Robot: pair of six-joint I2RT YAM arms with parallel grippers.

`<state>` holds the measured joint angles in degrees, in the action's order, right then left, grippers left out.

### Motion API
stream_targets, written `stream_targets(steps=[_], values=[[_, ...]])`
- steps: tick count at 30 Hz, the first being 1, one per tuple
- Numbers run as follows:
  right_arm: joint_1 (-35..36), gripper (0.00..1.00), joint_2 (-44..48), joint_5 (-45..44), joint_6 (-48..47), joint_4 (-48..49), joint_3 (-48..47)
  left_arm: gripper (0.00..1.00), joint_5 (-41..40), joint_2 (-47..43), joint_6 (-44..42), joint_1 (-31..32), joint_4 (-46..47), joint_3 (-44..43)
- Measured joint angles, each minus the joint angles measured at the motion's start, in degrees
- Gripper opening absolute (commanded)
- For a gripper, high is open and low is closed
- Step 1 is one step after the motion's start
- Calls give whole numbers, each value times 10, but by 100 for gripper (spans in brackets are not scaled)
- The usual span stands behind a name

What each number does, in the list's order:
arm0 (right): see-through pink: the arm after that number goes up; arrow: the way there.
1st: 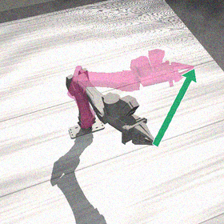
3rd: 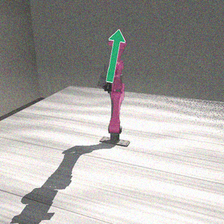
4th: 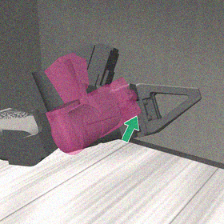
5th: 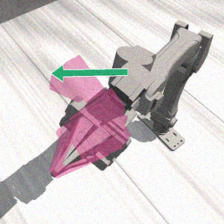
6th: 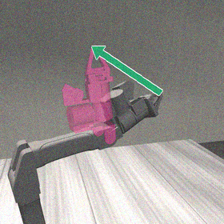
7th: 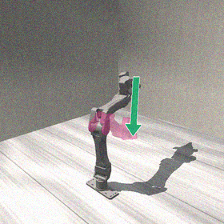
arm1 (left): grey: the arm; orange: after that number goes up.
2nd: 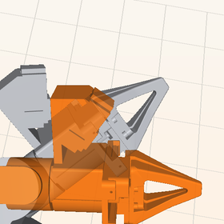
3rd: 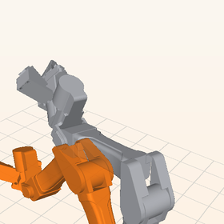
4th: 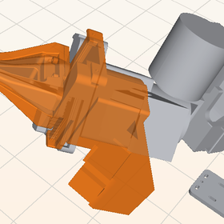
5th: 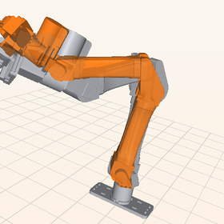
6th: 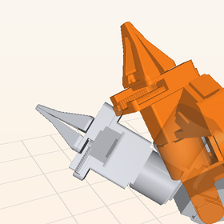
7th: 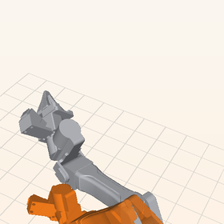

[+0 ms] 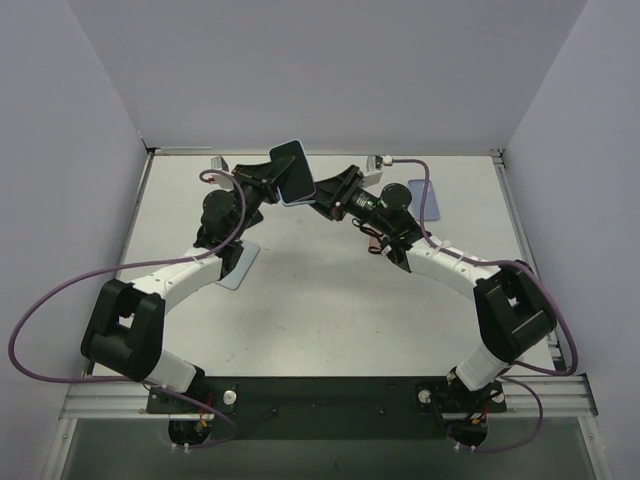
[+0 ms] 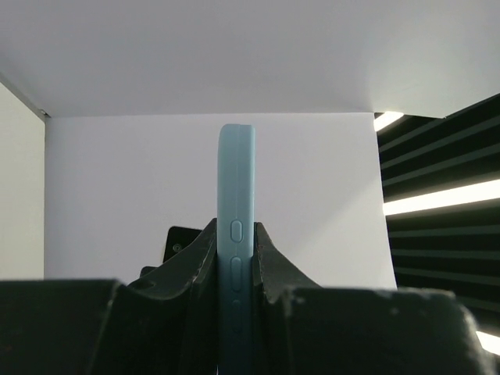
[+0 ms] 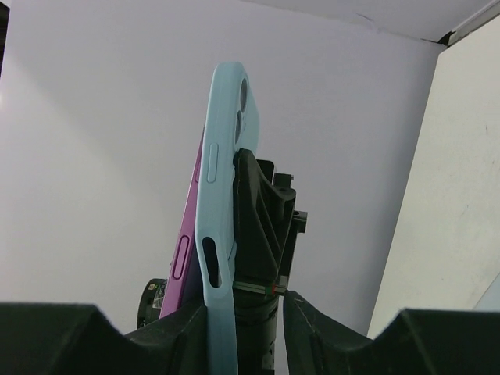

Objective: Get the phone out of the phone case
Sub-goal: Remove the phone case from the phone.

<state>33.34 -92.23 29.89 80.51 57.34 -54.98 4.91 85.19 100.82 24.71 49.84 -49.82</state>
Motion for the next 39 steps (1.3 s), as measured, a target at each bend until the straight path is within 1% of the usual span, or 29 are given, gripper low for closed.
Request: stream_targets(steps=[6,9,11,12,14,15,19,20,21,22,23,24,25,27,29,33,35,39], values=[[-3,34,-10,46,4,10,-22,0,0,-20,-9,0,5,6],[-3,33,-24,69,6,12,-50,0,-7,-27,-10,-2,19,6],[-5,26,-37,83,9,14,-71,0,-16,-27,-10,-3,31,6],[-7,14,-45,92,12,18,-82,0,-21,-27,-11,-5,36,6],[-9,2,-58,104,23,31,-95,0,-30,-28,-19,-6,32,6],[-9,0,-59,105,24,32,-96,0,-30,-28,-24,-6,26,6],[-14,0,-56,111,21,15,-92,0,-27,-28,-37,-7,10,6],[-15,0,-50,111,17,10,-85,7,-22,-28,-41,-7,5,6],[-17,0,-42,110,15,3,-75,16,-11,-27,-43,-7,-2,6],[-18,0,-30,109,9,-7,-60,32,3,-27,-46,-5,-15,6],[-21,0,-16,108,3,-21,-44,66,19,-25,-49,-3,-28,6],[-25,0,6,106,-10,-46,-23,82,35,-24,-56,0,-47,4],[-31,0,24,97,-18,-71,-6,87,65,-21,-69,5,-68,-1],[-47,0,54,74,-42,-149,15,88,130,-18,-93,28,-103,-15],[-64,0,85,71,-70,-216,31,89,159,-8,-119,52,-142,-30],[-82,0,151,61,-129,-338,42,91,216,3,-131,71,-149,-25],[-95,0,174,46,-160,-382,44,92,239,-2,-135,80,-134,2],[-137,0,185,-48,-231,-491,48,93,282,-40,-134,100,-112,87]])
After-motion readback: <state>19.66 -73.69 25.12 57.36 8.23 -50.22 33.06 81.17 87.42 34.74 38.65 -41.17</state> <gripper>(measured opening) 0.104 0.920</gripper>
